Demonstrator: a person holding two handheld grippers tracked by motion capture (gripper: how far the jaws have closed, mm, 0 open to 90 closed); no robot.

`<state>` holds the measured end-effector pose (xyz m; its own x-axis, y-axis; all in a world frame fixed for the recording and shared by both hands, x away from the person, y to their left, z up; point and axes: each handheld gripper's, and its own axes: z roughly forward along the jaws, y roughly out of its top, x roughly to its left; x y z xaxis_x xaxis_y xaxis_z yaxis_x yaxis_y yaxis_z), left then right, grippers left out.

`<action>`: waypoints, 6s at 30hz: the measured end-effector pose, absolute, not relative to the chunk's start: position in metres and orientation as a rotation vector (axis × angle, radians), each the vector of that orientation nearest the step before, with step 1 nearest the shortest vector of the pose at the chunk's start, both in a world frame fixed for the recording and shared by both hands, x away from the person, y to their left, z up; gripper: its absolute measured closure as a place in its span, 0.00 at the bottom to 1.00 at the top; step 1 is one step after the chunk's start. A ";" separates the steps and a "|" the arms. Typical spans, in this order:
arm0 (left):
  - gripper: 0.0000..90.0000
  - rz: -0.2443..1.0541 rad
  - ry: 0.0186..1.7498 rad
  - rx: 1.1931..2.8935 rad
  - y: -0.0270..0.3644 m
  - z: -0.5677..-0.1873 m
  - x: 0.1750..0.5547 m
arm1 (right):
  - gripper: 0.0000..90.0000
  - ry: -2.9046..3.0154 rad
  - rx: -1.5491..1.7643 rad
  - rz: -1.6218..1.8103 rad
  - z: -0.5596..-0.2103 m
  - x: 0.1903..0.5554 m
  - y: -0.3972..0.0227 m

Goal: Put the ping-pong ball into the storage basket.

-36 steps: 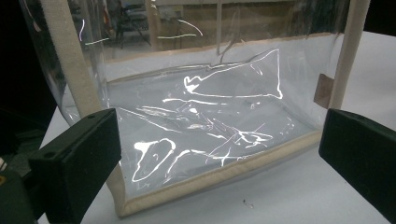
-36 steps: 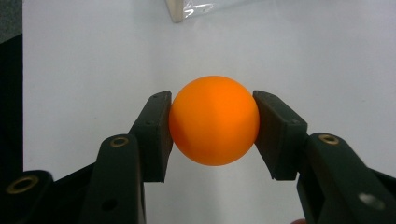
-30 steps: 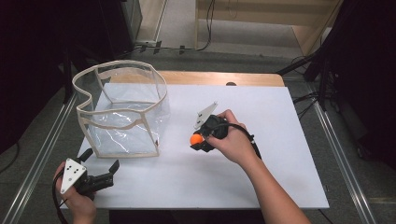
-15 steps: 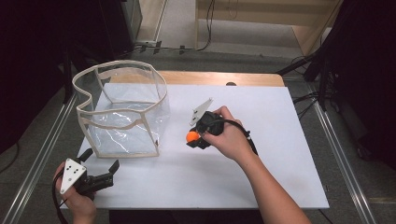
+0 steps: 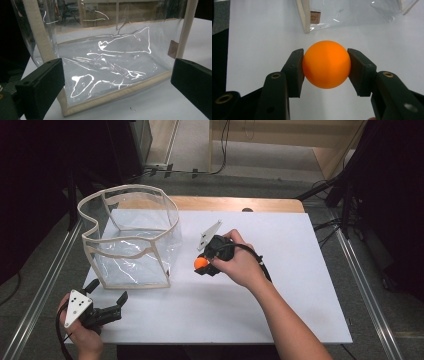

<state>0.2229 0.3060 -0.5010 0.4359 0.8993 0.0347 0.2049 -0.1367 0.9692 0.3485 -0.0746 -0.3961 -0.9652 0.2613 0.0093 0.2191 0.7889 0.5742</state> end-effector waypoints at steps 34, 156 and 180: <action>0.00 0.812 0.983 1.624 0.306 -0.501 0.223 | 0.54 2.907 0.313 0.946 -0.364 0.357 -0.055; 0.00 0.810 0.981 1.621 0.306 -0.501 0.223 | 0.54 2.882 0.283 0.975 -0.276 0.394 -0.034; 0.00 0.807 0.979 1.619 0.307 -0.501 0.223 | 0.54 2.881 0.284 0.996 -0.270 0.403 -0.022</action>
<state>0.2234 0.3067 -0.5009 0.4416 0.8966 0.0323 0.2027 -0.1347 0.9699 0.4028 -0.0223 -0.2700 -0.9796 0.2003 -0.0151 0.1483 0.7717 0.6185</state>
